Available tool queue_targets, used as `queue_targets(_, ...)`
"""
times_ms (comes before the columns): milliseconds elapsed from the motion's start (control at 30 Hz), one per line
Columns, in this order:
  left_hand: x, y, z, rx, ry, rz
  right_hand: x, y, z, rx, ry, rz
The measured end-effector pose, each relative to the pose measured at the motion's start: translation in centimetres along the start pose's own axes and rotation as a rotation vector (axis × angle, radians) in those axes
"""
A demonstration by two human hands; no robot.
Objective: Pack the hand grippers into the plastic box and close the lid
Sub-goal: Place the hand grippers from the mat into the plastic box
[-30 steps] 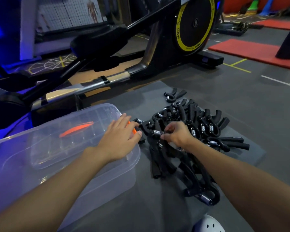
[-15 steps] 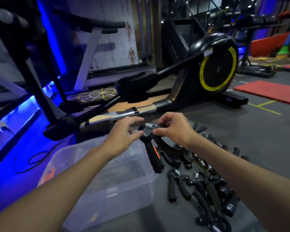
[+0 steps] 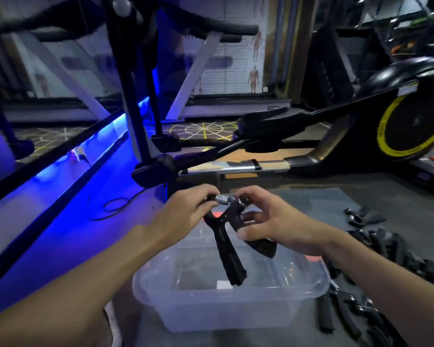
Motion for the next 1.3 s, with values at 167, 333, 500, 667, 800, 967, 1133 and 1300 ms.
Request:
queue_targets(167, 1.7, -4.3, 1.6, 0.19, 0.132, 0.224, -2.6, 0.5, -3.1, -0.217, -0.418, -0.053)
queue_targets(333, 2.8, -7.1, 1.4, 0.364, 0.108, 0.353, -5.0, 1.9, -4.4, -0.255, -0.574, -0.095)
queue_targets(500, 3.1, -10.1, 1.3, 0.245, -0.02, 0.422, -7.4, 3.1, -5.2, -0.17, -0.405, -0.139)
queue_targets(667, 6.5, -13.4, 2.2, -0.378, -0.35, 0.432, -9.7, 8.3, -7.2, 0.029, -0.303, -0.249)
queue_targets(800, 8.9, -14.5, 1.3, -0.494, -0.495, 0.51, -11.5, 13.2, -10.2, 0.113, -0.246, -0.355)
queue_targets(967, 9.0, -14.9, 0.9, -0.508, -0.464, 0.488, -14.1, 16.9, -12.5, 0.113, -0.215, -0.396)
queue_targets(1133, 9.5, -15.4, 0.6, -0.45, -0.449, 0.498, -15.4, 18.7, -13.9, 0.167, -0.254, -0.413)
queue_targets(1300, 9.6, -15.2, 0.6, -0.389, -0.423, 0.522, -16.3, 19.6, -14.8, 0.19, -0.213, -0.362)
Point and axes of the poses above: each hand's wrist, its own x-axis away from the middle knuckle, its own z-axis out of the back of the hand, y = z × x, the point moved 3 cm from there along -x, towards the middle knuckle, and after that the axes turned 4 degrees about y, right-handed, at the moved point
